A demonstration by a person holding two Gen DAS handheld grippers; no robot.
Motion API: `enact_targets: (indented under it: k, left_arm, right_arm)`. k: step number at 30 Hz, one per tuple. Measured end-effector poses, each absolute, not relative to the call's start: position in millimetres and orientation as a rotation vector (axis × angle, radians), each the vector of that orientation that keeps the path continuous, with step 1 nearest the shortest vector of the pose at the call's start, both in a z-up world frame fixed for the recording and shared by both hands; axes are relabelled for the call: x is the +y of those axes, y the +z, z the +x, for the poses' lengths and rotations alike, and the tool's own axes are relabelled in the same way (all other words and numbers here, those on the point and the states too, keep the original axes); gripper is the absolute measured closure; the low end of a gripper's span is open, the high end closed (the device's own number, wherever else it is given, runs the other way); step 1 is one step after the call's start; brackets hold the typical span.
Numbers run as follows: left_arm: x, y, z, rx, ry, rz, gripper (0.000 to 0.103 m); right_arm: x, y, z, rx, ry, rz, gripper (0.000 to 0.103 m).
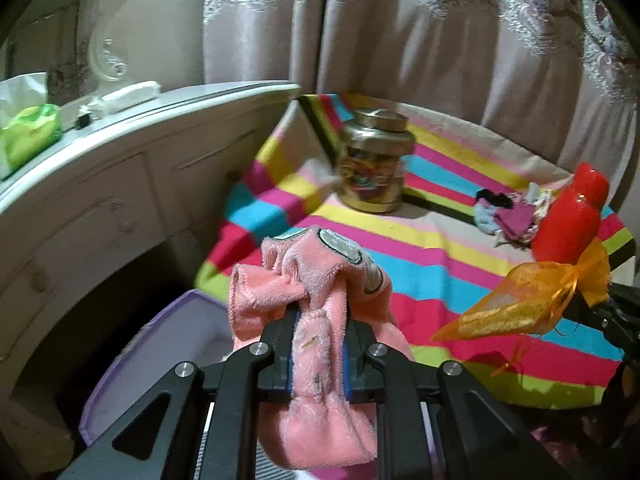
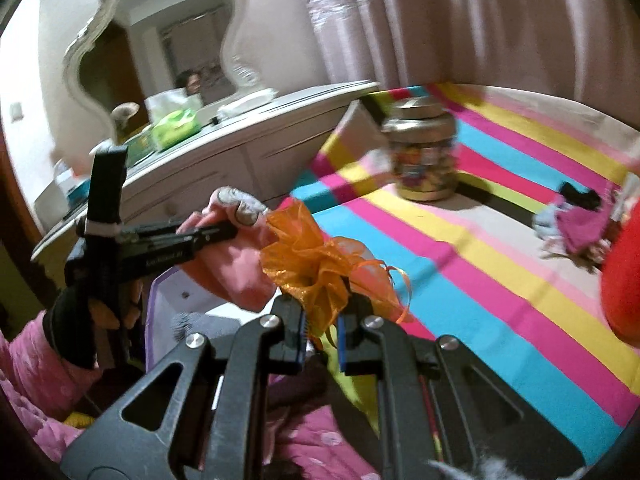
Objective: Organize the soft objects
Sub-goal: 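Carry the fleece and bow to the white box and release them, then grasp the pink knit sock with the right tool and lift it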
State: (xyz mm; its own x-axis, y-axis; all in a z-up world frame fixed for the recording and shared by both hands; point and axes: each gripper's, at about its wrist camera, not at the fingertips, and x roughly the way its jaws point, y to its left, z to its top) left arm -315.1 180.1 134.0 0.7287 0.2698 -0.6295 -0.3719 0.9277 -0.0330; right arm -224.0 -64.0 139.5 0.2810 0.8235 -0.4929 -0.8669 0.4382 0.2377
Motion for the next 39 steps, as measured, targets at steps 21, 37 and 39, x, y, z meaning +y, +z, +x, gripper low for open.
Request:
enact_targets:
  k: [21, 37, 39]
  left_arm:
    - [228, 103, -314, 0.717, 0.533, -0.444, 0.026]
    - [96, 41, -38, 0.724, 0.142, -0.287, 0.020]
    - [96, 27, -31, 0.747, 0.144, -0.300, 0.020]
  right_arm:
    - [-36, 112, -213, 0.735, 1.122, -0.034, 0.036]
    - [-128, 80, -69, 0.685, 0.288, -0.048, 0.036]
    - [-115, 82, -49, 0.658, 0.216, -0.137, 0.036]
